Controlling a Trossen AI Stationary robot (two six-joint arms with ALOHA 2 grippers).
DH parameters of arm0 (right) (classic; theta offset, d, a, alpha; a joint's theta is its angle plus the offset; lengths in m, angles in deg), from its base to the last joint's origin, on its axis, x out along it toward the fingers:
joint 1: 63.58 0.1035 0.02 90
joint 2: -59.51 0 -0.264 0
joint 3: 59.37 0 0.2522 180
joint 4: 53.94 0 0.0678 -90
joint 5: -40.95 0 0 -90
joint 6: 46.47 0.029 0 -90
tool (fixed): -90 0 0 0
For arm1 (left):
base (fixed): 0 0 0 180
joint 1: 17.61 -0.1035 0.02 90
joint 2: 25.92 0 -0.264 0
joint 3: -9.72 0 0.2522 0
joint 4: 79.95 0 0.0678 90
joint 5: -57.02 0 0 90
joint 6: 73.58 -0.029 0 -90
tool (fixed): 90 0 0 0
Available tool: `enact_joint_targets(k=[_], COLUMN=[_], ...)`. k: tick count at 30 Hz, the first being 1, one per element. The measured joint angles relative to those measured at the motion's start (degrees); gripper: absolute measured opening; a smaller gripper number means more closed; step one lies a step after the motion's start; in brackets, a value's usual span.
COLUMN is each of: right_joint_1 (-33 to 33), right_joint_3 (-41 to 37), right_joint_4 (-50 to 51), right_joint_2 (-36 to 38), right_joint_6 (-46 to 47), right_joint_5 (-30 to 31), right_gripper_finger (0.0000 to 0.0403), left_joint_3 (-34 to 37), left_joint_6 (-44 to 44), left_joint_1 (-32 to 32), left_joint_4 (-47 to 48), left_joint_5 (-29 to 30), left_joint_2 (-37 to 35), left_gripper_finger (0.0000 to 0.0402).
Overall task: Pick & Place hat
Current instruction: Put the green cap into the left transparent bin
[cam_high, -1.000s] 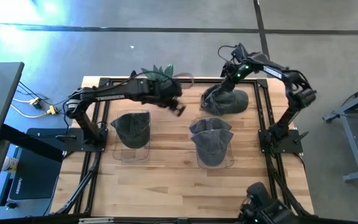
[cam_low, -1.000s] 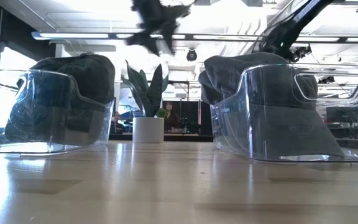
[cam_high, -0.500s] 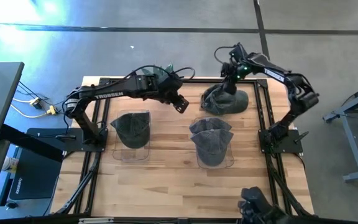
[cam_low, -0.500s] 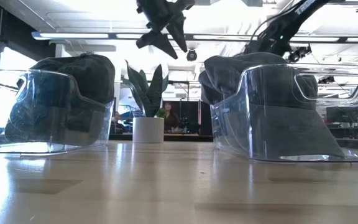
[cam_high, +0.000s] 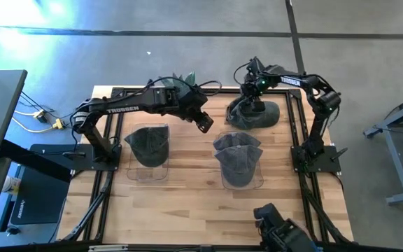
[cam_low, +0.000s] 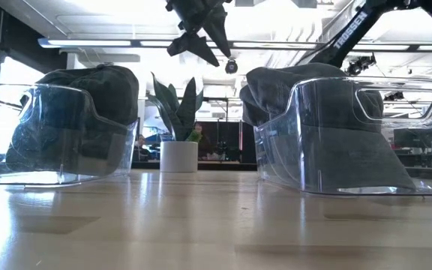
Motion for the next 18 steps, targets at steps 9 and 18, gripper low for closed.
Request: enact_joint_targets(k=[9,18], right_joint_1=[0.2,0.1], right_joint_3=[0.0,0.2], right_joint_4=[-0.1,10.8], right_joint_2=[-1.5,12.3], right_joint_6=[5.1,29.9], right_joint_5=[0.1,-1.9], right_gripper_finger=[0.0016,0.0006], left_joint_3=[0.0,0.0], left_joint_6=[0.0,-3.3], left_joint_1=[0.5,0.4], left_joint_4=[-0.1,-3.1], left_joint_5=[0.4,5.4], left_joint_2=[0.0,0.0], left_gripper_finger=[0.0161,0.0161])
